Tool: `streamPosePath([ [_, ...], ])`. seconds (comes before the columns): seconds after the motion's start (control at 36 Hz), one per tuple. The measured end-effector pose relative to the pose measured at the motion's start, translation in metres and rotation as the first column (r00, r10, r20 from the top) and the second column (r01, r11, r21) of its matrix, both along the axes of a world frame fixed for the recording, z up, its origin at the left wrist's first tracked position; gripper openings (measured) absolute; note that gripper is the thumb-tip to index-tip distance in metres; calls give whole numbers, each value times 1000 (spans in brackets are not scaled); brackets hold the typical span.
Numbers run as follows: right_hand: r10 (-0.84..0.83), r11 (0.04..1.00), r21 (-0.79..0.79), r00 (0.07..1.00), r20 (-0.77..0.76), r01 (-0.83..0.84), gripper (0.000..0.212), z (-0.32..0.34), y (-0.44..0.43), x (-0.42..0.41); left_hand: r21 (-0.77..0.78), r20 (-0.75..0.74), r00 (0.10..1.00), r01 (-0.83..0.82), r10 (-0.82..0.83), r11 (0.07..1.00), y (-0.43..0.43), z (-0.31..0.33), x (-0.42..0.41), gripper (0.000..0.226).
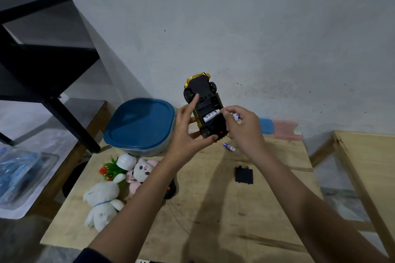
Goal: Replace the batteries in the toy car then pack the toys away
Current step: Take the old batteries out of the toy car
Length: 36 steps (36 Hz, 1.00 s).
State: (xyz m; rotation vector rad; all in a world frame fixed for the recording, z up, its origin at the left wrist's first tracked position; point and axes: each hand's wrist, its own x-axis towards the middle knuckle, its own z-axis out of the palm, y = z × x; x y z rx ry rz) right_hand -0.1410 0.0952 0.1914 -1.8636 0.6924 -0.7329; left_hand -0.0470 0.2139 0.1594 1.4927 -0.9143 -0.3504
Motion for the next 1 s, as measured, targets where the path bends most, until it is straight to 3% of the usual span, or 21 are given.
streamPosePath([
  [0.17, -30, 996, 87, 997, 67, 24, 14, -6, 0, 0, 12, 27, 1000, 5, -6, 1000, -1, 2, -4, 99],
  [0.44, -41, 996, 79, 995, 94, 34, 17, -7, 8, 3, 29, 78, 995, 55, -57, 998, -4, 6, -13, 99],
  [1.0, -71, 980, 196, 982, 175, 36, 12, 12, 12, -9, -52, 78, 996, -28, 32, 998, 0, 10, -12, 99],
])
